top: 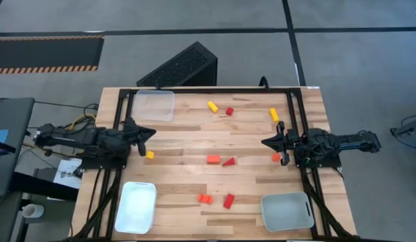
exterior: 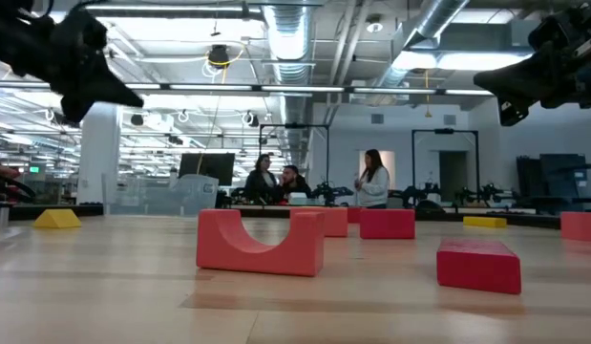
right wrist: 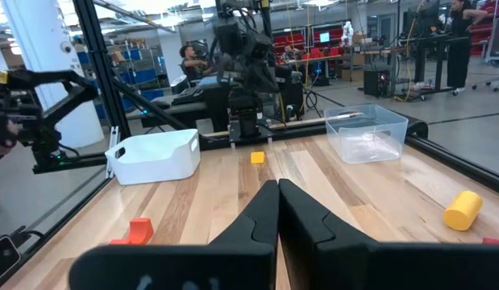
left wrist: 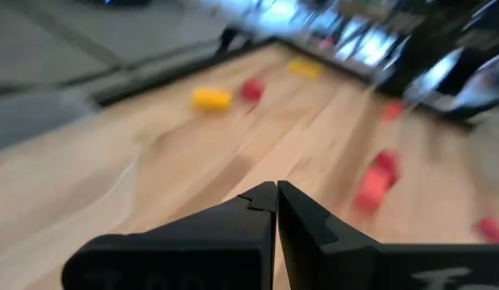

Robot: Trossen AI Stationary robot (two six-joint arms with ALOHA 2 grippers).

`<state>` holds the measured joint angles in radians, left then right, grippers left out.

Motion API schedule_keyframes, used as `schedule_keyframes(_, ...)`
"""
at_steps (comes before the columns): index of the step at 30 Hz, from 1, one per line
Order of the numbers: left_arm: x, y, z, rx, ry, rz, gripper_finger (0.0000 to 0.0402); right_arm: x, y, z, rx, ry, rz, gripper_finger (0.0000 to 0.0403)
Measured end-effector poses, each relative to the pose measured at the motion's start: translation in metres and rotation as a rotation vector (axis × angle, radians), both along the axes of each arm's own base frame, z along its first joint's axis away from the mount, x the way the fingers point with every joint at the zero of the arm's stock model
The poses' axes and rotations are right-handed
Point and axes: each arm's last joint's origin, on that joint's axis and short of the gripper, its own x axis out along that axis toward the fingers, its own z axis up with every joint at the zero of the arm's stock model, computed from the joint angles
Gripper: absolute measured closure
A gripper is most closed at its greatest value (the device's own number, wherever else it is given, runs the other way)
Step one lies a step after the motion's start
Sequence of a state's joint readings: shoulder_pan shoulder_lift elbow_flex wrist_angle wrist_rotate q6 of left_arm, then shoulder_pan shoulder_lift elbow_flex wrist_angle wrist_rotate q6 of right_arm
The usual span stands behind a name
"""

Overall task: Sort & place blocks by color
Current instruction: Put the left yellow block into the white bin

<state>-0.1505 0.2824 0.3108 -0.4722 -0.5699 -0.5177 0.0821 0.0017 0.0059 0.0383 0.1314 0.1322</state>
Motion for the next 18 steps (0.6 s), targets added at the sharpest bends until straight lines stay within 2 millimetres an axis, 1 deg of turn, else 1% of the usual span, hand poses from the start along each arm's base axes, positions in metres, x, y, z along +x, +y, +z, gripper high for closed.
schedule_keyframes(4, 0.007, 0.0, -0.003, -0.022, 0.125, 0.048, 0.0399, 0.0, 0.0, 0.0, 0.0, 0.001, 0.0, 0.0374)
schedule_keyframes(7, 0.013, 0.0, -0.011, -0.048, 0.199, 0.058, 0.0376, 0.0, 0.0, 0.0, 0.0, 0.0, 0.0, 0.0375)
schedule_keyframes(9, 0.015, 0.001, -0.015, -0.067, 0.244, 0.079, 0.0347, 0.0, 0.0, 0.0, 0.0, 0.0, 0.0, 0.0376)
schedule_keyframes(13, 0.019, 0.003, -0.025, -0.122, 0.34, 0.106, 0.0269, 0.0, 0.0, 0.0, 0.0, 0.0, 0.0, 0.0374)
schedule_keyframes(16, 0.023, 0.002, -0.03, -0.203, 0.388, 0.08, 0.0214, 0.0, 0.0, 0.0, 0.0, 0.0, 0.0, 0.0374)
schedule_keyframes(18, 0.025, 0.002, -0.034, -0.248, 0.422, 0.063, 0.0187, 0.0, 0.0, 0.0, 0.0, 0.0, 0.0, 0.0375)
